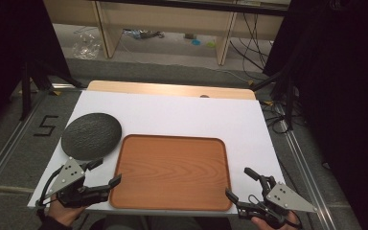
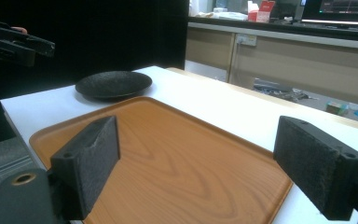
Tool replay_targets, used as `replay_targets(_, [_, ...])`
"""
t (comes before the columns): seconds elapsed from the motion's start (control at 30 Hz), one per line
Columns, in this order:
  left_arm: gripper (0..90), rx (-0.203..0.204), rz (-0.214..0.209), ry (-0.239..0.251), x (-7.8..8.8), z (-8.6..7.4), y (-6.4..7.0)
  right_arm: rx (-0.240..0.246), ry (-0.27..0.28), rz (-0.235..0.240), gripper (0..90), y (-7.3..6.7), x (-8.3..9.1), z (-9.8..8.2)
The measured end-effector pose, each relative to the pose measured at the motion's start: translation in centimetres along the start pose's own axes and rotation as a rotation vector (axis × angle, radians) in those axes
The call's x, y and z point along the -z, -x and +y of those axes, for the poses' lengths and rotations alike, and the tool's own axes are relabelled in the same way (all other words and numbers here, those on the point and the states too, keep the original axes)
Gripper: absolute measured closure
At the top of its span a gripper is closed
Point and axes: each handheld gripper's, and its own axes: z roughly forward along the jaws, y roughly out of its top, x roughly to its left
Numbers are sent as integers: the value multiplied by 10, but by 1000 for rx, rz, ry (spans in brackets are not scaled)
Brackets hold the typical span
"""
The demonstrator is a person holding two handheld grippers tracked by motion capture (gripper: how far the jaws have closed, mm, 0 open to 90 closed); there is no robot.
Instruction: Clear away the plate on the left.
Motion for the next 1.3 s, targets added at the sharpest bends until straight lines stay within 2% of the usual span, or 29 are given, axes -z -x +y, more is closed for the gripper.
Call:
replay_targets(0.1, [191, 3, 3, 2, 0, 0, 0, 1, 6, -4, 155, 0, 0, 0])
replay_targets(0.23, [192, 14, 9, -2, 0, 0, -2, 0, -1, 15, 155, 0, 0, 0])
replay_targets(0.43, [195, 28, 23, -8, -1, 0, -5, 3, 1, 8, 155, 0, 0, 0])
replay_targets(0.5, [195, 47, 28, -4, -3, 1, -6, 0, 13, -6, 155, 0, 0, 0])
replay_targets(0.57, [196, 61, 39, -11, -3, 2, -8, -3, 16, 8, 155, 0, -1, 0])
replay_targets(0.63, [200, 114, 36, -7, -6, 2, -13, -12, -3, 1, 155, -1, 1, 1])
replay_targets(0.67, [202, 114, 36, -7, -6, 2, -13, -12, -3, 1, 155, -1, 1, 1])
replay_targets(0.7, [202, 129, 37, -5, -6, 2, -15, 5, -7, 3, 155, 0, 1, 1])
replay_targets(0.77, [213, 159, 48, -2, -7, 2, -19, 0, -2, 15, 155, 0, 0, 1])
replay_targets(0.87, [214, 168, 75, -3, -7, 3, -23, -1, -4, 12, 155, 0, 0, 0])
replay_targets(0.9, [214, 182, 95, -11, -7, 2, -26, -2, -3, 15, 155, 0, 0, 1])
replay_targets(0.93, [213, 182, 95, -11, -7, 2, -26, -2, -3, 15, 155, 0, 0, 1])
replay_targets(1.0, [214, 213, 106, -13, -8, 1, -31, -1, 1, 9, 155, 0, 0, 0])
replay_targets(1.07, [216, 243, 150, -24, -9, 0, -37, 0, -6, 1, 155, -1, 0, 0])
replay_targets(1.13, [217, 282, 169, -35, -9, -1, -44, 0, -5, 2, 155, -1, 0, 0])
replay_targets(1.17, [217, 316, 181, -41, -9, -2, -47, 0, -6, 3, 155, -1, 0, 0])
replay_targets(1.27, [223, 437, 169, -30, -7, -6, -61, -3, 3, 13, 155, -1, 0, 0])
replay_targets(1.3, [228, 533, 170, -42, -6, -10, -71, -1, -10, 8, 155, 0, 0, 0])
